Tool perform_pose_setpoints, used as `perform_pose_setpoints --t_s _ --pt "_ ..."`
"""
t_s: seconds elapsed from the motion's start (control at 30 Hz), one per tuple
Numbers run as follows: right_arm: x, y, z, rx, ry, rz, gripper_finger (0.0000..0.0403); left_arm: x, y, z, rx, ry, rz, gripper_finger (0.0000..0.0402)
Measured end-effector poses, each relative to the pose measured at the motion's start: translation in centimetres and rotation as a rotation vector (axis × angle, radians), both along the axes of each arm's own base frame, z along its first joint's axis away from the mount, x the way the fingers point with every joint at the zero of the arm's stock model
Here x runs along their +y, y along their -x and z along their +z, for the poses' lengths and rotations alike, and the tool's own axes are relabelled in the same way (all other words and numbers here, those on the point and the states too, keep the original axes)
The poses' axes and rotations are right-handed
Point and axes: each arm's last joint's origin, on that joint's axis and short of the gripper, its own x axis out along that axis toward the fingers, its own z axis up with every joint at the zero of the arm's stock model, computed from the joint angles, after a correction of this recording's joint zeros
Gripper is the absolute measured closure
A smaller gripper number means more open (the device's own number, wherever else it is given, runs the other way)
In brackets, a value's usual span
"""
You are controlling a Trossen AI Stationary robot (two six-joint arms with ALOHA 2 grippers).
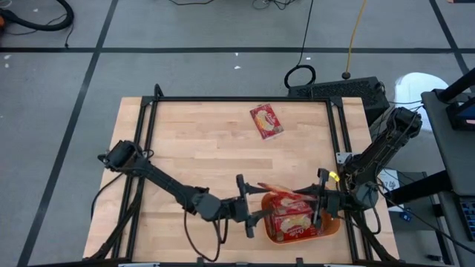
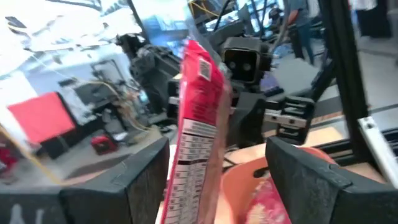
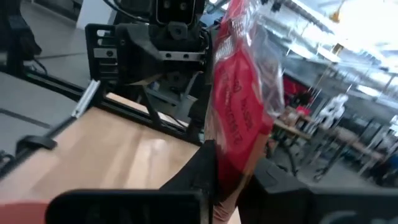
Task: Sort popcorn bags into baskets
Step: Put the red popcorn bag into the orange bin
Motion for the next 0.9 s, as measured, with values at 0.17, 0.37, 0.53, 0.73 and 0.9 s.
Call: perform_pose_setpoints --t_s 0.17,0.37,0.53,0.73,0.9 --pt "0.0 0.0 -0.1 -0.001 -0.061 0.006 0.0381 0.6 -0.4 -0.2 -0.001 0.101 -0.070 0.0130" --pt "0.1 0.0 -0.5 0.021 -0.082 0.010 0.0381 1.0 -0.7 -0.3 -0.002 0.214 -0.077 0.0130" --pt "0.2 -0.1 -0.5 0.018 -0.111 0.065 0.0381 1.3 -0.8 -0.7 0.032 0.213 -0.034 0.0130" --pt "0.3 -0.1 -0.5 0.017 -0.119 0.115 0.0381 2.8 -1.5 -0.8 0.026 0.287 -0.024 0.0131" --pt "0.2 -0.2 -0.4 0.013 -0.163 0.109 0.0380 4.6 -2.4 -1.1 0.059 0.456 -0.152 0.0157"
